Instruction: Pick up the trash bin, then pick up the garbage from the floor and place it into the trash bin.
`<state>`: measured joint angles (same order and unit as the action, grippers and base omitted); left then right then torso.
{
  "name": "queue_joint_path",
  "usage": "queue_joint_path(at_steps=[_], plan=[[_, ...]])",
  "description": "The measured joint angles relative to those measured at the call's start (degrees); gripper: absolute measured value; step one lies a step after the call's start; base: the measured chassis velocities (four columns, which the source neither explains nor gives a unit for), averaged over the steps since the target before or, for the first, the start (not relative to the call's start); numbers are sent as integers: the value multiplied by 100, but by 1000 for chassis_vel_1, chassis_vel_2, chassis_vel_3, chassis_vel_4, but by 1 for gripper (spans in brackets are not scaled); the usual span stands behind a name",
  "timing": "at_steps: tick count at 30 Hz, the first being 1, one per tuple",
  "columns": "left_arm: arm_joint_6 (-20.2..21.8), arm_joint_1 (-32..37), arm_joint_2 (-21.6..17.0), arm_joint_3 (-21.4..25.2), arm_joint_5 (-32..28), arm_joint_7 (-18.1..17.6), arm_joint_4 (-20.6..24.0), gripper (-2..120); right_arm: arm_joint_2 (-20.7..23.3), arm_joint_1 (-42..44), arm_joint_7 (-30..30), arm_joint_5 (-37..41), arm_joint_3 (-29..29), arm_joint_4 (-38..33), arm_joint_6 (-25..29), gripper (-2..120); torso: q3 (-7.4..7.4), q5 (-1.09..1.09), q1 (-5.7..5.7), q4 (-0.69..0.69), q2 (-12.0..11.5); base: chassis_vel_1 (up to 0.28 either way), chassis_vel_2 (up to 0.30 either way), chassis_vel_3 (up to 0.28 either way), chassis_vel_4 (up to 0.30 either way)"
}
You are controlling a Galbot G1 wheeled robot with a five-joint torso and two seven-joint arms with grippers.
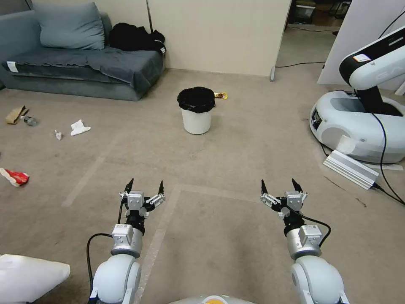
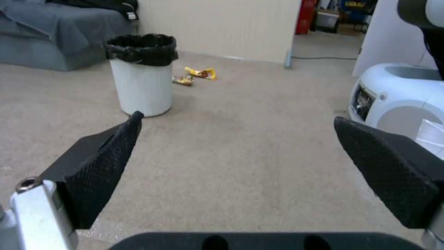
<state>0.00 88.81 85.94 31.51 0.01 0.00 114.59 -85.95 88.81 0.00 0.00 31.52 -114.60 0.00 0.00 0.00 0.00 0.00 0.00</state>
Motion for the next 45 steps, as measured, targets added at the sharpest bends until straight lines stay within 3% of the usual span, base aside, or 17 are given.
queue_joint_path(at_steps=[14,18,21,26,27,29,30,33,37,42,45], plan=[[17,12,0,4,0,0,32,100,-6,19,0,-4,-2,-22,-3,100,0,0,0,0,0,0,0,0,0],[115,60,2,17,0,-26,162,100,-87,228,2,-96,-47,-383,-83,100,0,-1,0,-1,0,0,0,0,0],[612,293,17,112,-1,-245,757,100,-235,637,27,-285,-132,-1077,-258,100,0,-1,0,-1,0,0,0,0,0],[905,433,26,167,-2,-371,1141,100,-370,992,51,-449,-209,-1689,-407,100,-1,3,0,-1,0,0,0,0,0],[1003,484,29,166,-10,-396,1243,100,-412,1109,58,-502,-230,-1883,-457,100,0,-6,0,-1,0,0,0,0,0],[1310,628,42,198,-36,-512,1619,100,-513,1375,79,-625,-287,-2340,-569,100,0,3,0,-1,0,0,0,0,0],[1310,628,42,198,-36,-512,1619,100,-513,1375,79,-625,-287,-2340,-569,100,0,3,0,-1,0,0,0,0,0],[1798,858,64,253,-76,-695,2173,100,-614,1642,96,-749,-345,-2805,-680,100,-1,-1,0,-1,0,0,0,0,0],[2354,1120,90,306,-120,-903,2795,100,-617,1684,100,-772,-355,-2867,-702,100,-1,2,-1,1,0,0,0,0,0],[2671,1302,77,212,-45,-931,2931,100,-619,1696,100,-779,-365,-2871,-682,100,-1,-1,0,1,0,0,0,0,0],[2727,1324,49,158,-68,-949,2934,100,-630,1688,15,-799,-425,-2735,-256,100,0,-2,0,-1,0,0,0,0,0]])
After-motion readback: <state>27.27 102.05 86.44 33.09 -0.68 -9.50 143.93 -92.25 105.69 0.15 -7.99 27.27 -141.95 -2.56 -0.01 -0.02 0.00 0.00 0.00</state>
